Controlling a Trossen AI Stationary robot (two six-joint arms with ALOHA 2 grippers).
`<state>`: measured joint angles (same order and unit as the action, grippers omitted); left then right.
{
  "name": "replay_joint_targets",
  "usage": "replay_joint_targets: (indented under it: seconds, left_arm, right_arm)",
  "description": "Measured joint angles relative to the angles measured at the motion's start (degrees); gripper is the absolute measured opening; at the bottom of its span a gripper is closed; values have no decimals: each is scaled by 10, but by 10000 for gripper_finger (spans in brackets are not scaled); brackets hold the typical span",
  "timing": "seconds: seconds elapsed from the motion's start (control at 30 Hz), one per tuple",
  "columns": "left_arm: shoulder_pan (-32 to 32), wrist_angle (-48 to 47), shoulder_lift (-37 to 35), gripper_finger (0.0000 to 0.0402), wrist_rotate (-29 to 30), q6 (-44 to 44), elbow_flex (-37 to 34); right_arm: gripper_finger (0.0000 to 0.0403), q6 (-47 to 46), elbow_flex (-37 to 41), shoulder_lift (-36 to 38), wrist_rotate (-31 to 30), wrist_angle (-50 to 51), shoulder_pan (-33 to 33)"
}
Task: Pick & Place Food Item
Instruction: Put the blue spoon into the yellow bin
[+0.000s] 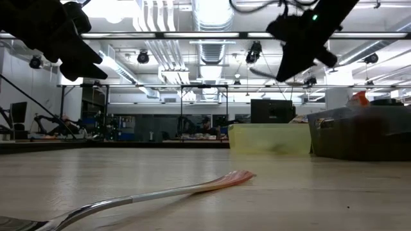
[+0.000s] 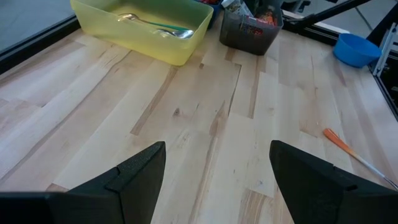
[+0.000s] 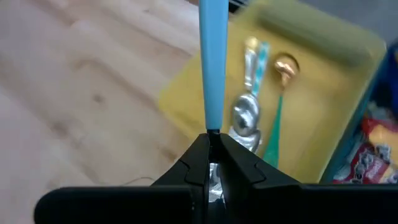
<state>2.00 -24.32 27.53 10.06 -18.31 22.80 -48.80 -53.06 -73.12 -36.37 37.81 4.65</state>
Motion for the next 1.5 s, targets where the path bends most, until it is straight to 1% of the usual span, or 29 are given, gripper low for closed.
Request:
replay_joint_targets:
  seconds: [0.07, 0.2, 0.3, 0.4, 0.47, 0.53, 0.6, 0.8, 1.03, 1.3, 1.5]
  left_arm:
    - [0, 0, 0, 290, 0, 0, 0]
    - [0, 0, 0, 290, 0, 0, 0]
    - [0, 0, 0, 290, 0, 0, 0]
    - [0, 0, 0, 290, 0, 0, 0]
    - [0, 0, 0, 290, 0, 0, 0]
    - [0, 0, 0, 290, 0, 0, 0]
    - [0, 0, 0, 290, 0, 0, 0]
    - [0, 0, 0, 290, 0, 0, 0]
    - [0, 0, 0, 290, 0, 0, 0]
    - [0, 0, 0, 290, 0, 0, 0]
    - [0, 0, 0, 290, 0, 0, 0]
  right_arm:
    - [20, -19, 10, 0, 28, -16, -43]
    - [20, -9, 35, -10, 89, -88, -119]
    - [20, -6, 50, -23, 107, -130, -164]
    - [20, -8, 57, -44, 124, -144, -200]
    - [20, -26, 56, -60, 129, -144, -217]
    - [20, -63, 50, -79, 130, -144, -233]
    - [20, -78, 40, -102, 132, -143, -244]
    - [20, -77, 6, -169, 165, -142, -275]
    - [20, -78, -11, -222, 189, -138, -283]
    - [20, -77, -11, -234, 191, -138, -284]
    - [20, -52, -11, -230, 198, -139, -284]
